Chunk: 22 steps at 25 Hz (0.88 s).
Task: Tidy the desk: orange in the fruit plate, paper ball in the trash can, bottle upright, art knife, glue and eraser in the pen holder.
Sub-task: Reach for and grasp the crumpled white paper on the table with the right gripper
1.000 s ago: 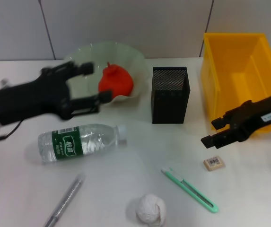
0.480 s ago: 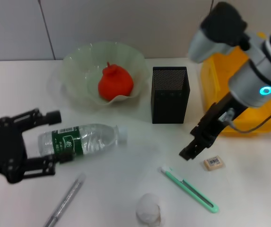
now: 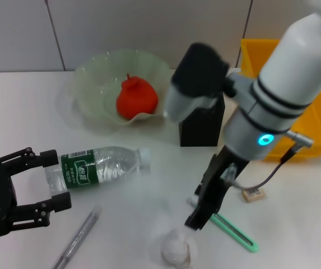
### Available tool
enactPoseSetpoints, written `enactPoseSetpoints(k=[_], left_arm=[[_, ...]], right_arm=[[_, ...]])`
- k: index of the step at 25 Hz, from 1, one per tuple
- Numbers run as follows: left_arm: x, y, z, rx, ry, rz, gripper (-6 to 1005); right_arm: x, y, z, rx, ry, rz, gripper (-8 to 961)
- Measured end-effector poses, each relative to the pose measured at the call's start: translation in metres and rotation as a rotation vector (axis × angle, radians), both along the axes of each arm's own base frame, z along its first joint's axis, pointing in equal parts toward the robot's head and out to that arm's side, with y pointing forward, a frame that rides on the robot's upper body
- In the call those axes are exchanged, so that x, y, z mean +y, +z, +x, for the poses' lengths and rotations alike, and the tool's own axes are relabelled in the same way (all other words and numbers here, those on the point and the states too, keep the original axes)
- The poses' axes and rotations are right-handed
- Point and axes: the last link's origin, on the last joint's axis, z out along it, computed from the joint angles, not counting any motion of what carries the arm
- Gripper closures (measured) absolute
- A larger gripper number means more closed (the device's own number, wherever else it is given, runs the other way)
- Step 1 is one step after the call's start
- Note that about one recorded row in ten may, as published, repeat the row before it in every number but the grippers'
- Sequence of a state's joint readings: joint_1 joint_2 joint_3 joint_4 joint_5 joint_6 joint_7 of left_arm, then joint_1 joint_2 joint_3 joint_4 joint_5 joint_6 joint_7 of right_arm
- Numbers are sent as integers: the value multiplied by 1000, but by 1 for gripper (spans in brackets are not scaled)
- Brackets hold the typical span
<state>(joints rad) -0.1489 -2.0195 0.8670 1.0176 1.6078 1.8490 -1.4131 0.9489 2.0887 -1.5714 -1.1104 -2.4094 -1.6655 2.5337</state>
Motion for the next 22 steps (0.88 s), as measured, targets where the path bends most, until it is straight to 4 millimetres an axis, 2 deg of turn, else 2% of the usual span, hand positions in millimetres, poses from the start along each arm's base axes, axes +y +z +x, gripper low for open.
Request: enactPoseSetpoints(k=[9, 22], left_arm=[[-2, 0, -1, 1, -5, -3, 136], [-5, -3, -7, 41, 4, -37, 136]], right_arm=[[-19, -36, -5, -63, 53, -80, 301], [-26, -50, -1, -92, 67, -94, 307]])
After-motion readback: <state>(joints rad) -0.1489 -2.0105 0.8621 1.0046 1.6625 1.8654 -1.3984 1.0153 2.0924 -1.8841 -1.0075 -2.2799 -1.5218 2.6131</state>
